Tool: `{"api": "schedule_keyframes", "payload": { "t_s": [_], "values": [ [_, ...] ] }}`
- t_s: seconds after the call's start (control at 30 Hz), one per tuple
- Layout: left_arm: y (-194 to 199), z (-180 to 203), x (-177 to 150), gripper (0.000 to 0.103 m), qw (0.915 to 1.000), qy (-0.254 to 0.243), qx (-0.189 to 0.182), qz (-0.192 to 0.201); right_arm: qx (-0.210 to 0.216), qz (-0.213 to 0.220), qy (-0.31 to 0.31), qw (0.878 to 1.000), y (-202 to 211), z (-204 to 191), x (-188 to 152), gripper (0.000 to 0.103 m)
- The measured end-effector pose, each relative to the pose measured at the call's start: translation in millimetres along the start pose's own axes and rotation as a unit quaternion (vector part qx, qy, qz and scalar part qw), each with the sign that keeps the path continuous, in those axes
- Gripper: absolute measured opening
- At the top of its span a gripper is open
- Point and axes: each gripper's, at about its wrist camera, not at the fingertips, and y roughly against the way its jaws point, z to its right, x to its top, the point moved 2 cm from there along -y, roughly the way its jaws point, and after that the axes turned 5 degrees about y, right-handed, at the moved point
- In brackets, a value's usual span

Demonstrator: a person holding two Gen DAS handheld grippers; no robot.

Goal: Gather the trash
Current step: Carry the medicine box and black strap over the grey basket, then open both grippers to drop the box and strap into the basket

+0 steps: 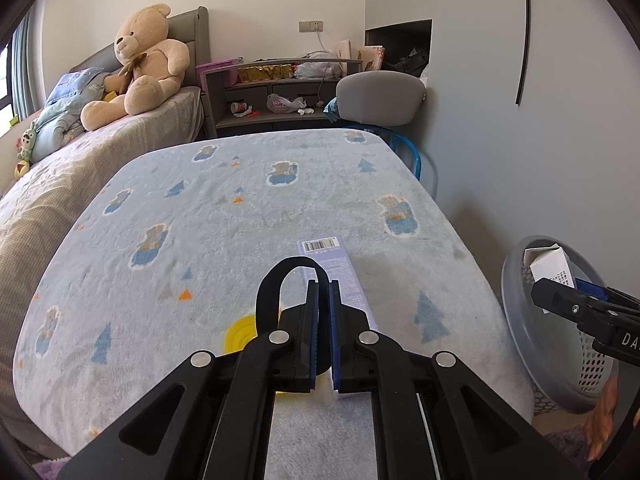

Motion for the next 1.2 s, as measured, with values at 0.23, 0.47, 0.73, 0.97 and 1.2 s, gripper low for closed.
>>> {"api": "schedule_keyframes", "payload": {
  "t_s": [0.23, 0.47, 0.73, 0.97, 1.2],
  "values": [
    [11.0, 42.6, -10.5, 0.005, 0.9996, -0.015, -0.023, -0.007, -0.036, 0.012, -0.018, 0.999, 36.6, 33.5, -19.9, 0.081],
    [12.9, 97.6, -21.8, 0.005, 0.9972, -0.025, -0.064, -0.031, -0.086, 0.005, -0.015, 0.996, 63.6, 66.2, -41.3, 0.081],
    [1.9, 158.1, -21.9, 0.005, 0.9922, -0.057, -0.101, -0.046, -0.107, 0.003, -0.068, 0.992, 73.7, 108.0, -55.0, 0.081],
    [-18.8, 200.1, -25.9, 0.005, 0.985, -0.093, -0.125, -0.073, -0.127, 0.001, -0.107, 0.986, 78.6, 135.8, -62.1, 0.081],
    [-36.1, 226.1, -24.2, 0.005, 0.9793, -0.11, -0.142, -0.094, -0.135, -0.004, -0.133, 0.982, 77.8, 150.5, -62.9, 0.081]
  ]
}}
